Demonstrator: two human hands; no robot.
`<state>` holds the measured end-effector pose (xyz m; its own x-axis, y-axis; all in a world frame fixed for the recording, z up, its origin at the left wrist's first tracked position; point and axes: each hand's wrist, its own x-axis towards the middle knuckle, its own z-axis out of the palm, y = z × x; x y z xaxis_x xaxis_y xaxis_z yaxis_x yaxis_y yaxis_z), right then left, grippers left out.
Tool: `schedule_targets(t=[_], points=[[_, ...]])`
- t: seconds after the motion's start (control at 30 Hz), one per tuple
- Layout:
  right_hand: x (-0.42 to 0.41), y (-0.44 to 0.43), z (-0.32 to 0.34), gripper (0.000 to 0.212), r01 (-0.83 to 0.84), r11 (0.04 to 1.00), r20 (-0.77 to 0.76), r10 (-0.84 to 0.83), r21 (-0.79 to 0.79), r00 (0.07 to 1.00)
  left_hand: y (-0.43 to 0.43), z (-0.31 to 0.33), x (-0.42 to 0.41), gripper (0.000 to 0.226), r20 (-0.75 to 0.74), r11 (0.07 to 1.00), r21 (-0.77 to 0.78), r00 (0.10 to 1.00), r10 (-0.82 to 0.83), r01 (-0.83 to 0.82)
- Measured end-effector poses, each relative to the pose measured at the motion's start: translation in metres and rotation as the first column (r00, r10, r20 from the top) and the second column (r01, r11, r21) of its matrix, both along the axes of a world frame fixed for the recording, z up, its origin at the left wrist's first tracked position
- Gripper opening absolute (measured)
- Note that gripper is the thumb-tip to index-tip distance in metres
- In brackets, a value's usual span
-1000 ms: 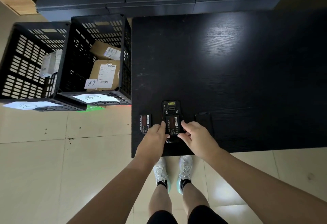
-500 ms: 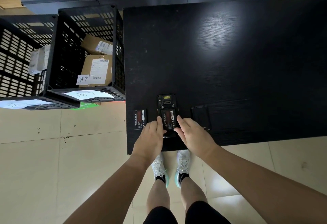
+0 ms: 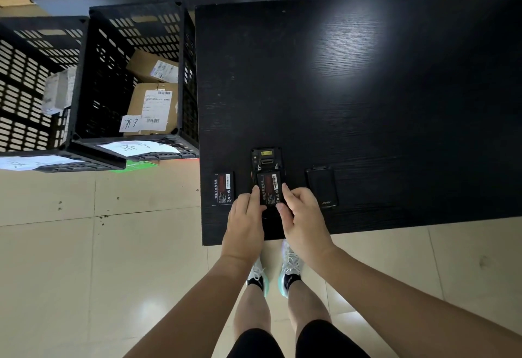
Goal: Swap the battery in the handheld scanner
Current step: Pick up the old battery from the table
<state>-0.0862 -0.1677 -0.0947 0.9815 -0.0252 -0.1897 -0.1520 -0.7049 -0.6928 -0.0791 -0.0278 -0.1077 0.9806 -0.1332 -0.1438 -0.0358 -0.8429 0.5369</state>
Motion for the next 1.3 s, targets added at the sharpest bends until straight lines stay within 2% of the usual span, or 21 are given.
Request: schedule_targets(t=[0.1,0.17,0.3,0.43,0.6,0.93,1.07,1.2,1.3], points=[[0.001,0.007,0.007,0.046,0.158,0.980,-0.111,-0.145,0.123,0.983,-0.012,0.009,-0.002,0.040,-0.098,0.976,-0.128,0.982,0.163,-0.175],[0.003,0.011,0.011,0.043,0.244,0.956,-0.146,-0.221,0.161,0.964,-0.020,0.017,-0.003,0.041,-0.176,0.928,-0.195,0.942,0.285,-0.317],[0.007,0.018,0.017,0.037,0.368,0.907,-0.210,-0.326,0.206,0.922,-0.035,0.031,0.001,0.037,-0.277,0.791,-0.293,0.839,0.468,-0.537],[0.009,0.019,0.020,0.035,0.446,0.868,-0.248,-0.392,0.218,0.886,-0.040,0.038,0.005,0.031,-0.431,0.645,-0.316,0.711,0.556,-0.696],[0.011,0.020,0.022,0.035,0.464,0.867,-0.266,-0.410,0.184,0.872,-0.036,0.037,0.007,0.029,-0.487,0.575,-0.343,0.664,0.567,-0.742],[0.015,0.019,0.032,0.035,0.505,0.830,-0.351,-0.412,0.236,0.841,-0.037,0.050,0.012,0.026,-0.551,0.463,-0.369,0.590,0.589,-0.806],[0.018,0.016,0.056,0.036,0.529,0.797,-0.395,-0.403,0.293,0.825,-0.038,0.075,0.018,0.026,-0.548,0.456,-0.377,0.591,0.592,-0.806],[0.026,0.007,0.102,0.032,0.605,0.640,-0.445,-0.419,0.473,0.791,-0.044,0.124,0.030,0.026,-0.533,0.461,-0.438,0.636,0.557,-0.772],[0.037,-0.005,0.147,0.032,0.636,0.539,-0.442,-0.458,0.552,0.771,-0.053,0.172,0.040,0.018,-0.494,0.480,-0.504,0.696,0.521,-0.718]])
